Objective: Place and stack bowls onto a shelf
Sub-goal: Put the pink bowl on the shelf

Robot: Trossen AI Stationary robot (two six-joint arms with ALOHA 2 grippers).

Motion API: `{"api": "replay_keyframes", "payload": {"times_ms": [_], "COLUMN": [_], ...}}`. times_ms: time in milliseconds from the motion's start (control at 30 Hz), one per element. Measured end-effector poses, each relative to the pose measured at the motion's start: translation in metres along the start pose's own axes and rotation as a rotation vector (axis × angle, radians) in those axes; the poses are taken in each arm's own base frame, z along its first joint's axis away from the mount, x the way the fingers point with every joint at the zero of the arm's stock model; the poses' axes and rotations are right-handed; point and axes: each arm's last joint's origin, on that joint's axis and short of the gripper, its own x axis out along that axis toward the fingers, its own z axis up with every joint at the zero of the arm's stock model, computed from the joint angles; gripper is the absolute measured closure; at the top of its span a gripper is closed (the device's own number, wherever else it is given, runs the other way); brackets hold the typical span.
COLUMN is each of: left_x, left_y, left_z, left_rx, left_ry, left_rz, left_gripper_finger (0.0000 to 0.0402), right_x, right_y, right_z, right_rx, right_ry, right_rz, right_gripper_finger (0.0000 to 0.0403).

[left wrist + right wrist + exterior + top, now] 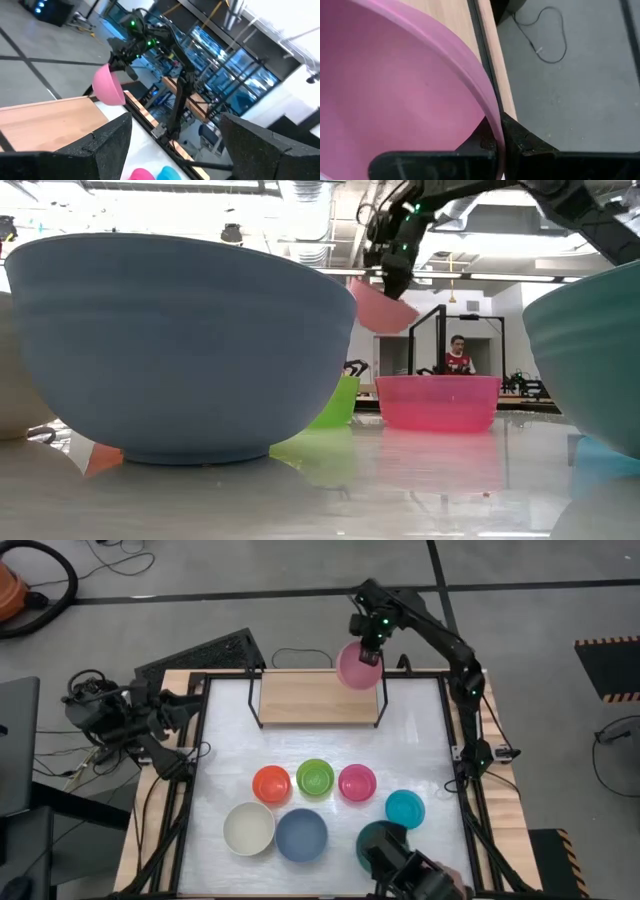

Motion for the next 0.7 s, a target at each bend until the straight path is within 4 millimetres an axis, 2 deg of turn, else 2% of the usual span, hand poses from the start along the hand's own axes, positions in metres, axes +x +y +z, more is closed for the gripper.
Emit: {"api": "replay_keyframes", "payload": {"times_ms": [133, 267, 500, 567, 700], "left_x": [0.000, 0.000, 0.000, 0.000, 0.000], "left_y": [0.001, 0.001, 0.001, 0.001, 0.001], "left_z": [0.000, 0.001, 0.000, 0.000, 0.000], "left_rx": [-0.015, -0.025, -0.048, -0.049, -0.064], "left_ry": [-0.020, -0.034, -0.035, -0.035, -0.035], "left_rz": [0.027, 0.044, 0.045, 0.045, 0.044], "left_gripper_finger": [0.0118, 0.0118, 0.0118, 0.0118, 0.0118], "right_x": [0.015, 0.045, 0.083, 0.090, 0.090], "right_y": [-0.002, 0.000, 0.001, 0.000, 0.000], "right_z": [0.005, 0.010, 0.001, 0.001, 0.000], "right_rx": [-0.033, -0.050, -0.044, -0.035, -0.036], "right_ry": [0.011, 0.056, 0.210, 0.227, 0.254], "right_rz": [0.024, 0.060, 0.117, 0.116, 0.089], "right_gripper_finger": [0.0379, 0.0379, 0.0379, 0.0379, 0.0379]}}
